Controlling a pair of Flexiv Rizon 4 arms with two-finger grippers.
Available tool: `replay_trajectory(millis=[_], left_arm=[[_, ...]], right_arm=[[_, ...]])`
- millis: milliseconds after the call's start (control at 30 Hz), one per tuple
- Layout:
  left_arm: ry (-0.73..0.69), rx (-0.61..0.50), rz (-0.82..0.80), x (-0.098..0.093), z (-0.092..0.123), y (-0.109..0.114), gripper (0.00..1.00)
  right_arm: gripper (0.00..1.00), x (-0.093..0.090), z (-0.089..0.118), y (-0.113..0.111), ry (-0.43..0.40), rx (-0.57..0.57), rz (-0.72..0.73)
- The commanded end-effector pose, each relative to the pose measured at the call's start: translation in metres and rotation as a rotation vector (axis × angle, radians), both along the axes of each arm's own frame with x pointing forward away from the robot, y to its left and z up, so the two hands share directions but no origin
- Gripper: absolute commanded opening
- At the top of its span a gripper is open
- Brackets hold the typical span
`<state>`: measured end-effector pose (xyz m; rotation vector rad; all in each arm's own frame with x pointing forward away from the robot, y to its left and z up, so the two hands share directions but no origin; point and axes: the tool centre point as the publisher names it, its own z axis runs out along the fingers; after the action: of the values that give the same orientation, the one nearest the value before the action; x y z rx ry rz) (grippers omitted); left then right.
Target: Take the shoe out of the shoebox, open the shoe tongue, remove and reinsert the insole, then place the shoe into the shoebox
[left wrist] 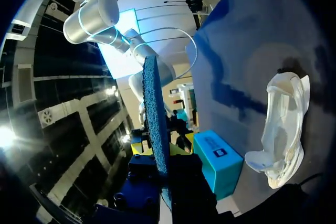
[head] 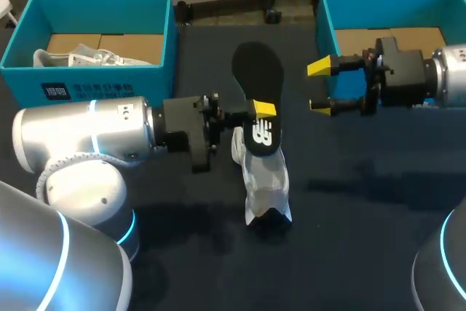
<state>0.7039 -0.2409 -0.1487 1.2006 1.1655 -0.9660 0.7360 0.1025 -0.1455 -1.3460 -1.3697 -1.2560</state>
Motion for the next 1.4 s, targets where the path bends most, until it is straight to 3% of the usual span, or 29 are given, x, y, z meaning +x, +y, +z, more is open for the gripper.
replay_trajectory(millis=[33,200,300,367,433,867,1167,1267,1300,1400], left_arm=[[-0.001,-0.001,0.005,0.0,-0.005,-0.017,0.0],[0.002,0.0,-0.004,-0.001,-0.008,-0.029,0.0],[0.001,-0.006,-0.008,-0.001,-0.009,-0.037,0.0],[-0.003,-0.01,-0.015,-0.001,-0.009,-0.042,0.0],[-0.004,-0.01,-0.018,0.0,-0.01,-0.043,0.0],[-0.022,-0.014,-0.03,0.007,-0.008,-0.054,0.0],[-0.016,-0.023,-0.044,0.001,-0.009,-0.059,0.0],[-0.013,-0.026,-0.046,0.0,-0.009,-0.06,0.0],[-0.011,-0.027,-0.045,0.0,-0.009,-0.061,0.0],[-0.006,-0.029,-0.04,-0.001,-0.009,-0.061,0.0]], right_arm=[[1.0,0.006,-0.005,0.009,-0.002,0.009,0.011],[1.0,0.007,-0.004,0.013,-0.006,0.012,0.021],[0.8,0.007,-0.004,0.015,-0.004,0.013,0.029],[0.59,0.007,-0.004,0.017,-0.003,0.013,0.032],[0.5,0.007,-0.004,0.017,-0.002,0.014,0.035],[0.4,0.007,-0.006,0.022,0.002,0.023,0.04],[0.29,0.009,-0.006,0.023,-0.002,0.028,0.03],[0.2,0.009,-0.007,0.023,-0.003,0.029,0.03],[0.03,0.01,-0.007,0.023,-0.004,0.03,0.029],[0.0,0.009,-0.008,0.023,-0.007,0.031,0.029]])
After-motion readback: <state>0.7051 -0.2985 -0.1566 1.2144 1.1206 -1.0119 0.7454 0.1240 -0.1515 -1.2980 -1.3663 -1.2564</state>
